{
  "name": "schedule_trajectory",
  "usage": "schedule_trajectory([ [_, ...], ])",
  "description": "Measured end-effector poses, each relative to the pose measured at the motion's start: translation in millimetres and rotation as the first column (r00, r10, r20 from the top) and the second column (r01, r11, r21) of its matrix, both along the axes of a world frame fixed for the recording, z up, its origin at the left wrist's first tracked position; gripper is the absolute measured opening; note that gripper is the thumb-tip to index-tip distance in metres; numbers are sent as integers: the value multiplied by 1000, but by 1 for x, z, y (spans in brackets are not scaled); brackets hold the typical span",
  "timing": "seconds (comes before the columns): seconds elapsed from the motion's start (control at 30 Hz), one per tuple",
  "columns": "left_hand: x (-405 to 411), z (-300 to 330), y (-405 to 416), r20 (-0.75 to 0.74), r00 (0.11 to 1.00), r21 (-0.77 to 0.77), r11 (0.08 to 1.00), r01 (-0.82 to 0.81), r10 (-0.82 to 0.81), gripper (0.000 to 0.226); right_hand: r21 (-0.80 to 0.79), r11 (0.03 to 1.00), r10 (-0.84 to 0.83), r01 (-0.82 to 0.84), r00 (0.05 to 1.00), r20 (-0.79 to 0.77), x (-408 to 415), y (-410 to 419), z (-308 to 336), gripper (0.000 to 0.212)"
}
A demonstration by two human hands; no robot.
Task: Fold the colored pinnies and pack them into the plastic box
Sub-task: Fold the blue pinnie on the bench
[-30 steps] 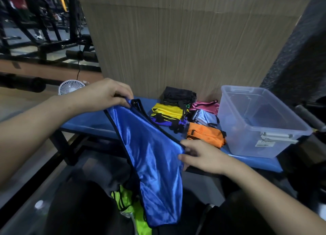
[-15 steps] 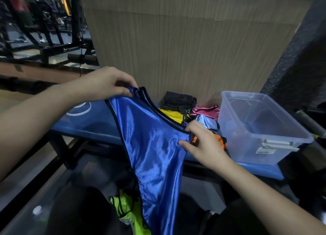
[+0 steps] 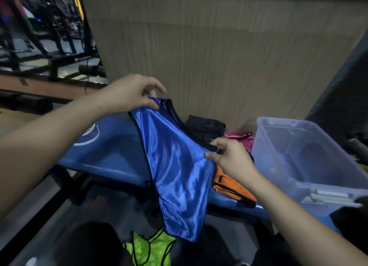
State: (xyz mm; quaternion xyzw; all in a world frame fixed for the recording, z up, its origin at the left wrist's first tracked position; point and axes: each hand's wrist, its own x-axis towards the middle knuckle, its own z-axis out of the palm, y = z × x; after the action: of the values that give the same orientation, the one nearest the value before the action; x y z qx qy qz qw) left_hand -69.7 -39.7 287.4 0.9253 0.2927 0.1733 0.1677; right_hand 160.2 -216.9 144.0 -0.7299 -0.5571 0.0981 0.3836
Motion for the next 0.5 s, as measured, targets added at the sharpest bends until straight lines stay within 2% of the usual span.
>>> schedule_trajectory([
  [0.13, 12, 38, -6, -46, 998, 122, 992, -36, 42, 17, -37, 999, 31, -35, 995, -98, 5, -4, 29, 19],
  [0.23, 13, 68, -14, -48, 998, 148, 988, -43, 51, 20, -19, 999, 47, -50, 990, -136, 5, -13, 55, 16],
  [0.4, 11, 109, -31, 67, 996, 183, 981, -66, 54, 12, 29, 996, 92, -88, 972, -217, 0, -21, 98, 17],
  [0.5, 11, 126, -36, 146, 987, 125, 988, -86, 67, 9, 78, 994, 96, -78, 962, -256, -1, -18, 119, 19],
])
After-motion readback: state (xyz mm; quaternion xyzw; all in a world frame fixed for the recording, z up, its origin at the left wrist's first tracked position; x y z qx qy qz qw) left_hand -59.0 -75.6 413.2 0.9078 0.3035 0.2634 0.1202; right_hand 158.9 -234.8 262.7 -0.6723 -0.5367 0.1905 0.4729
